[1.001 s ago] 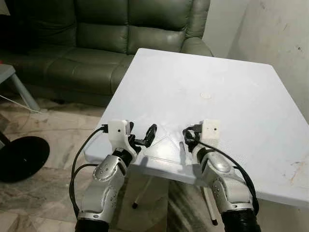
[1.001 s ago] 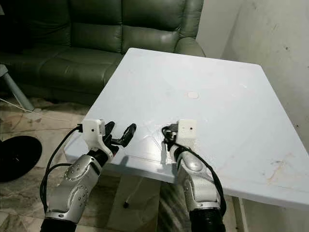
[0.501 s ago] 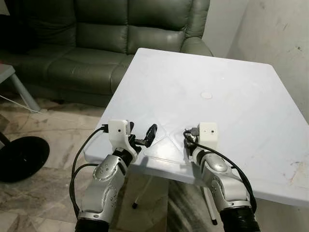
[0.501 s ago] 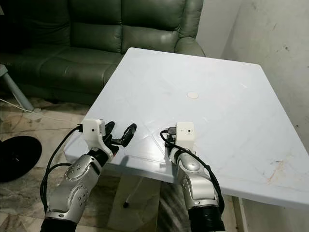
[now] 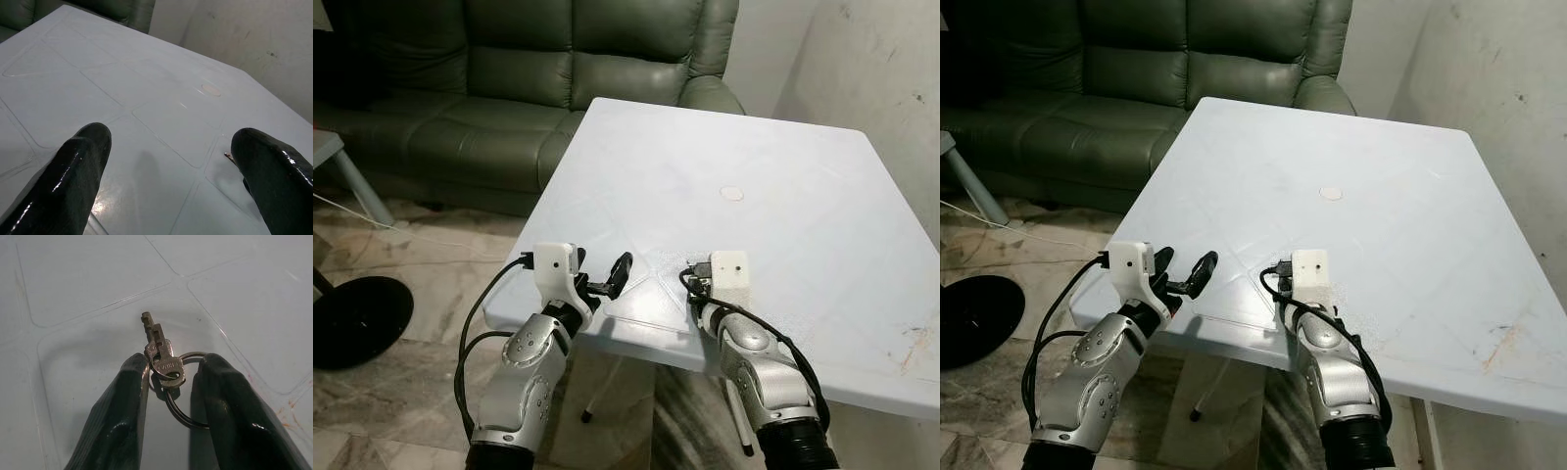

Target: Hang keys on a hook

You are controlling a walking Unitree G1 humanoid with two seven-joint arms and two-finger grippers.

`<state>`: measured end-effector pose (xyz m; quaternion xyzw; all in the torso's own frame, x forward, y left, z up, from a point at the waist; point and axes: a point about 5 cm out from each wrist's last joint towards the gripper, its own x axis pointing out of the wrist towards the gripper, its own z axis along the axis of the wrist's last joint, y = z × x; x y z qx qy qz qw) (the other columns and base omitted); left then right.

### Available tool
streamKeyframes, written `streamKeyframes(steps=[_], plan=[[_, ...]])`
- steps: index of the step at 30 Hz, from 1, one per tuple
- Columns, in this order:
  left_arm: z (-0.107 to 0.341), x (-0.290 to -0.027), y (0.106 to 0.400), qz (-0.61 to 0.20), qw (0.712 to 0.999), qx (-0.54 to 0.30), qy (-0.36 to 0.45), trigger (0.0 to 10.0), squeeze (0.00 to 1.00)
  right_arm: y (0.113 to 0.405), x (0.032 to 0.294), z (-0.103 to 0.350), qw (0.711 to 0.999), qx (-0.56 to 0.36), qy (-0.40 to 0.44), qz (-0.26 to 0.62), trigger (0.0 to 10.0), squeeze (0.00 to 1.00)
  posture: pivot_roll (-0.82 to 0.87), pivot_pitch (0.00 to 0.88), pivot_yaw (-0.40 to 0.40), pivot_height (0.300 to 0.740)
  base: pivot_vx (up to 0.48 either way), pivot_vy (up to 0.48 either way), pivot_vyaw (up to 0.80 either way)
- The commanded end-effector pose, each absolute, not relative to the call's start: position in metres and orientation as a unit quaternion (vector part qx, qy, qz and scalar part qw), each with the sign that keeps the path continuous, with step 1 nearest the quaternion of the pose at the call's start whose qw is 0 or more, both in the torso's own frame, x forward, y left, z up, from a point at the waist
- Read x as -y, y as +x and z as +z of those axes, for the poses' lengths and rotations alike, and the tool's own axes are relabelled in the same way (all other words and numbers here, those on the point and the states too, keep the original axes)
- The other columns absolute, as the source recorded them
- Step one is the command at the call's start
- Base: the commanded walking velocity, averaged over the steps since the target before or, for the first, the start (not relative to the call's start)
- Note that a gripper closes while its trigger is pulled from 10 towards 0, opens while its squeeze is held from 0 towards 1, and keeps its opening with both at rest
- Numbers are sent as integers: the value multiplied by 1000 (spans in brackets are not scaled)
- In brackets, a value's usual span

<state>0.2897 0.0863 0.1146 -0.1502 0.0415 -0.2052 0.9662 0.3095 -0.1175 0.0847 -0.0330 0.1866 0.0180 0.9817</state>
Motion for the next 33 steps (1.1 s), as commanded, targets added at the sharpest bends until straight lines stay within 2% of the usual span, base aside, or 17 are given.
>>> streamKeyframes(steps=[1,2,3,4,5,6,8,9,25,33], plan=[[116,-76,288,-219,961,-43,-162,10000,0,307,120,77,978,-205,-40,14,8784,0,-12,29,-63,740,0,0,0],[116,-76,288,-219,961,-43,-162,10000,0,307,120,78,979,-202,-36,13,5137,0,-12,29,-63,740,0,0,0],[116,-76,288,-218,961,-43,-162,10000,0,307,120,78,979,-199,-32,13,5137,0,-12,29,-63,740,0,0,0],[116,-76,288,-218,961,-43,-162,10000,0,307,120,79,979,-199,-32,10,2902,0,-12,29,-63,740,0,0,0],[116,-76,288,-218,961,-43,-163,10000,0,308,121,79,979,-199,-33,9,2902,0,-12,29,-63,740,0,0,0],[116,-76,288,-218,961,-43,-163,10000,0,308,121,79,980,-198,-35,8,549,0,-13,27,-65,740,0,0,0],[116,-76,288,-219,961,-43,-163,10000,0,308,121,79,979,-200,-38,7,627,0,-13,27,-65,740,0,0,0],[116,-76,289,-219,961,-43,-163,10000,0,308,121,79,980,-197,-29,9,0,0,-13,27,-65,740,0,0,0],[117,-75,289,-221,961,-42,-163,10000,0,308,119,82,983,-180,-23,14,0,0,-12,20,-64,740,0,0,0],[117,-75,289,-219,961,-43,-164,10000,0,310,119,90,988,-154,22,17,0,0,-9,21,-65,740,0,0,0]])
